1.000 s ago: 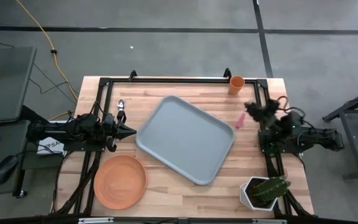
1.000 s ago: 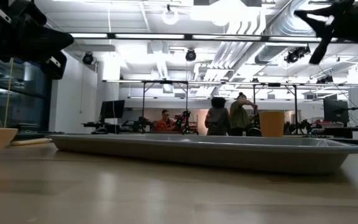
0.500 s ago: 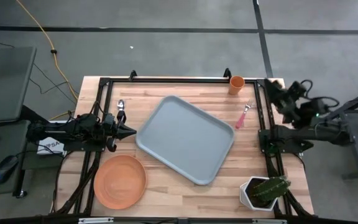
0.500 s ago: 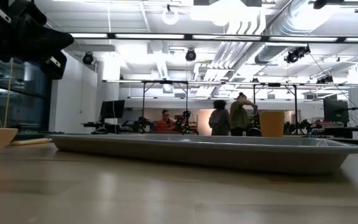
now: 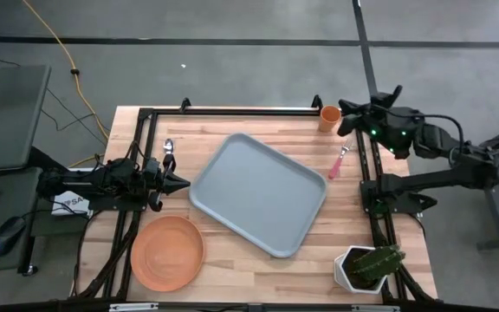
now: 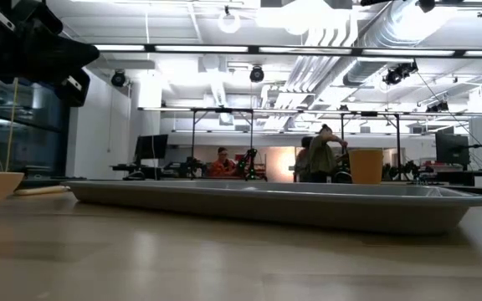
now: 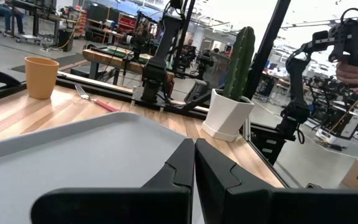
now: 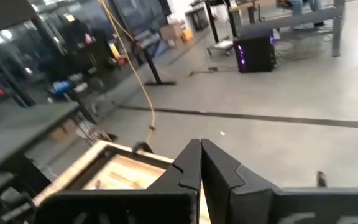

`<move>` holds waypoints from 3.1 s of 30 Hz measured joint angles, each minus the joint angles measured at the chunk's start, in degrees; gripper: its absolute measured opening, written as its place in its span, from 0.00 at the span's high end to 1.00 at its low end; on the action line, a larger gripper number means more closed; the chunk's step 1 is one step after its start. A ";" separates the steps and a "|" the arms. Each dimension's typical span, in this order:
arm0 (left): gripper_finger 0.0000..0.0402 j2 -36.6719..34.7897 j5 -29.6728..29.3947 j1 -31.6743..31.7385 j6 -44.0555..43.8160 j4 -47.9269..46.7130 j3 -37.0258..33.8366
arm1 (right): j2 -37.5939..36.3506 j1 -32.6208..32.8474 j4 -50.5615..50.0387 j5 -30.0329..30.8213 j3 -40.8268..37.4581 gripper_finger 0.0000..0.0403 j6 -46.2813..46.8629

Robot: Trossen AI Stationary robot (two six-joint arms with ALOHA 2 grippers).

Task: Pick and place plate/cup/fork/spoon on tray
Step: Put the yellow cup on the top right of the gray tray

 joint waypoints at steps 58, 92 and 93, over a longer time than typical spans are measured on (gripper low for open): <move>1.00 0.00 0.00 0.00 0.02 0.00 0.01 | 18.46 -27.33 -21.64 -8.24 -10.24 0.25 39.57; 1.00 0.00 0.00 -0.02 0.00 0.00 0.01 | 30.85 -35.60 13.15 -12.49 -25.41 0.25 58.66; 1.00 0.00 -0.01 -0.01 0.01 -0.01 0.01 | 30.92 -35.87 13.15 -12.58 -25.41 0.25 58.63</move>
